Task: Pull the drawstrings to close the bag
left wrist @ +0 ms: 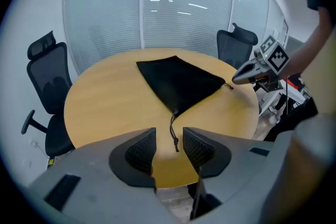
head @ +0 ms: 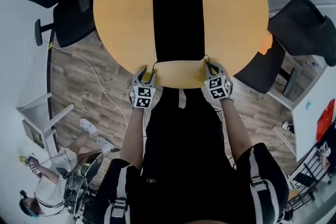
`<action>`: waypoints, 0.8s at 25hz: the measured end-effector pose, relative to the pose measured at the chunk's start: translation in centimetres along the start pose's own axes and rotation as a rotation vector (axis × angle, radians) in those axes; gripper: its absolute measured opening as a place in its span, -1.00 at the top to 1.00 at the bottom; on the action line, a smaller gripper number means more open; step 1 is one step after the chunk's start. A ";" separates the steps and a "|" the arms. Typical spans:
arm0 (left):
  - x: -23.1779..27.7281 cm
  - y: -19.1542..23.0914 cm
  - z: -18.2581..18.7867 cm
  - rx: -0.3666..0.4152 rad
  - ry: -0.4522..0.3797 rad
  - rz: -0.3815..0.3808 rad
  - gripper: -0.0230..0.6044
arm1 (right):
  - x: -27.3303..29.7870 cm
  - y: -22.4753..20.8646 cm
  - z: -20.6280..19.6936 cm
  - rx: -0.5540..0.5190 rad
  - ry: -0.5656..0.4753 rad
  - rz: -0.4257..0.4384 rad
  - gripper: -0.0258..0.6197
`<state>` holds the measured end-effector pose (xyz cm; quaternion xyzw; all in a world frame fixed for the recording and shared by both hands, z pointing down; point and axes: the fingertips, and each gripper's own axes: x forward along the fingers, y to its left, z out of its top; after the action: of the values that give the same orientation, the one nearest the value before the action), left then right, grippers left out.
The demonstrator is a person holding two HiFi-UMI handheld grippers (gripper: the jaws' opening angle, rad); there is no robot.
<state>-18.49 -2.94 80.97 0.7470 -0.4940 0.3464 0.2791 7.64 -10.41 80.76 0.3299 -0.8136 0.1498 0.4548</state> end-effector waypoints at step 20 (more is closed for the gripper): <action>3.4 -0.9 -0.7 0.082 0.093 -0.147 0.85 | 1.6 -0.4 -0.2 0.195 0.042 -0.108 0.09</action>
<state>-16.88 -3.93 84.00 0.7752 -0.4098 0.3793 0.2954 7.47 -11.29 82.22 0.4126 -0.7664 0.2106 0.4450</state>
